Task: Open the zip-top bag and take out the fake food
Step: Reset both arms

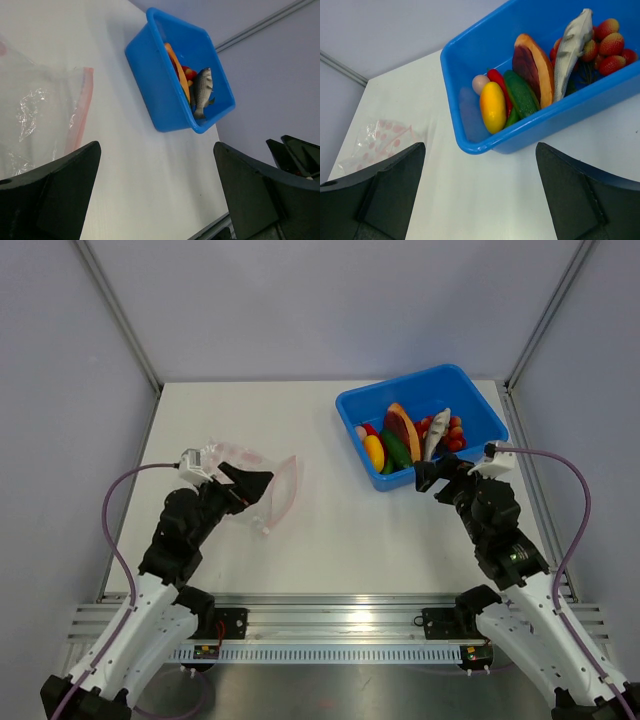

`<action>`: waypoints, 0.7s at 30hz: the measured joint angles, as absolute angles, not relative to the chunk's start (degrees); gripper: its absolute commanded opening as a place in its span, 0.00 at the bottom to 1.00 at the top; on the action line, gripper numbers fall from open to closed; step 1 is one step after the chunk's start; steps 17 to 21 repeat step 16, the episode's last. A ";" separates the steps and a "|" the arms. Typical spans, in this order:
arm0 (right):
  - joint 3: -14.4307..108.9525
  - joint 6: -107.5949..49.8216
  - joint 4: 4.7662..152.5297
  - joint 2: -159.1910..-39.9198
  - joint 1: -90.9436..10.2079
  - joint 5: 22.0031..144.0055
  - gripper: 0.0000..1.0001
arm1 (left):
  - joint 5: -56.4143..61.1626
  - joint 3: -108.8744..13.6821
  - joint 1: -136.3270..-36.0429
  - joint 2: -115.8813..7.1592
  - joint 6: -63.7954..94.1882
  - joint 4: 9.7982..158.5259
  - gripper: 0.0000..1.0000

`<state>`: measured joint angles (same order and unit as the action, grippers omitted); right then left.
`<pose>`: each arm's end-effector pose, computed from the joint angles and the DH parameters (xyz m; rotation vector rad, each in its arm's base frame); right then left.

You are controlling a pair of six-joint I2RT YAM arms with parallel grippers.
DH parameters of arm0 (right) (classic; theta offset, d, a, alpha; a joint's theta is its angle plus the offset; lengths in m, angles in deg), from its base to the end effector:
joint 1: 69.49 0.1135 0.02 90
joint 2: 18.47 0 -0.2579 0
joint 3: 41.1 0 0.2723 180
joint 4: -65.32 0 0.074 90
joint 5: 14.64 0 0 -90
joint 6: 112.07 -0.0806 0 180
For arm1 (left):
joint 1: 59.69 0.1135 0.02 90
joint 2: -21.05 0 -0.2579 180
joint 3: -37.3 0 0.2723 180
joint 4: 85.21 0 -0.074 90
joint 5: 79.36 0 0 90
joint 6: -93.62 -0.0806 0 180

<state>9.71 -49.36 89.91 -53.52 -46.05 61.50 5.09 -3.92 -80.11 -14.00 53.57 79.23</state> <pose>0.2108 0.0703 0.3122 0.2383 1.7245 0.4453 0.2145 -0.0882 0.2657 -0.3951 1.7953 -0.9705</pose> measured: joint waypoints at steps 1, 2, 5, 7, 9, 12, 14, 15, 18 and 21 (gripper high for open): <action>8.84 -49.58 89.91 -52.91 -46.05 61.47 1.00 | 5.14 -2.89 -80.11 -11.86 53.37 79.67 0.99; 8.10 -49.80 89.93 -52.30 -46.05 61.43 1.00 | 5.25 -1.78 -80.11 -9.76 53.31 80.12 0.99; 6.52 -50.45 89.93 -50.79 -46.08 61.41 1.00 | 5.68 1.50 -80.11 -4.15 53.33 82.07 0.99; 5.82 -50.76 89.93 -49.70 -46.08 61.36 1.00 | 6.01 3.19 -80.11 -1.68 53.40 82.51 0.99; 5.45 -50.91 89.89 -48.60 -46.08 61.34 0.99 | 7.15 4.13 -80.11 -0.25 53.61 82.24 0.99; 5.04 -51.09 89.89 -47.05 -46.10 61.17 1.00 | 9.71 4.41 -80.09 0.77 53.59 81.57 0.99; 4.90 -51.22 89.84 -46.35 -46.10 60.97 0.98 | 10.58 4.41 -80.09 1.04 53.57 81.59 0.99; 4.90 -51.26 89.84 -46.29 -46.10 60.97 0.99 | 10.84 4.41 -80.11 1.08 53.57 81.54 0.99; 4.90 -51.28 89.84 -46.31 -46.10 60.99 0.99 | 11.11 4.41 -80.09 1.06 53.55 81.54 0.99; 4.90 -51.28 89.84 -46.31 -46.10 60.99 0.99 | 11.11 4.41 -80.09 1.06 53.55 81.54 0.99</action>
